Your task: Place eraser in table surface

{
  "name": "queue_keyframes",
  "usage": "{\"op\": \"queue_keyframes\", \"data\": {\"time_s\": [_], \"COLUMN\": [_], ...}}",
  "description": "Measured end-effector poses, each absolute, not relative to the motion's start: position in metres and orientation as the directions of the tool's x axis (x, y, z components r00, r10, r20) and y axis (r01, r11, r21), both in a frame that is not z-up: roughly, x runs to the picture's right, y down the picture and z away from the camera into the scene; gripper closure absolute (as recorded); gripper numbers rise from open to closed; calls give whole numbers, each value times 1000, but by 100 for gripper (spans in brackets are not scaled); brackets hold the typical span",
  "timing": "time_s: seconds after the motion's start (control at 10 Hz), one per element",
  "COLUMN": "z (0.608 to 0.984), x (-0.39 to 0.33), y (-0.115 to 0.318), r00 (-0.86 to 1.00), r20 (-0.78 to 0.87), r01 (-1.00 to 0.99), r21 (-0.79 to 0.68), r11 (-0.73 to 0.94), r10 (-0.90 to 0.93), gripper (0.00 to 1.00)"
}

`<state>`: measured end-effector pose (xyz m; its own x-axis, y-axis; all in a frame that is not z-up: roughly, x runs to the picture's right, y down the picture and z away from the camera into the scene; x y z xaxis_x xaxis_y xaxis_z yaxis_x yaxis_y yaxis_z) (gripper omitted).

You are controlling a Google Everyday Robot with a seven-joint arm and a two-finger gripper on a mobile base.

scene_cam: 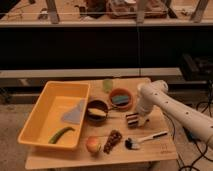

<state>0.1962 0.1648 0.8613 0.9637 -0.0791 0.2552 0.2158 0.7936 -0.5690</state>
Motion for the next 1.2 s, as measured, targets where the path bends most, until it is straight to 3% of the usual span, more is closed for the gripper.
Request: {"op": "queue_keyframes", "data": {"time_s": [0.2,0.4,1.2], "z": [862,860,861], "x": [197,196,195], "y": [168,168,169], "r00": [964,957,957], "r20": [258,283,286], "r01": [212,217,219], "r21": [-573,-569,-569], "r11": [792,793,792], "r10": [-71,-58,-59], "gripper": [30,20,20]}}
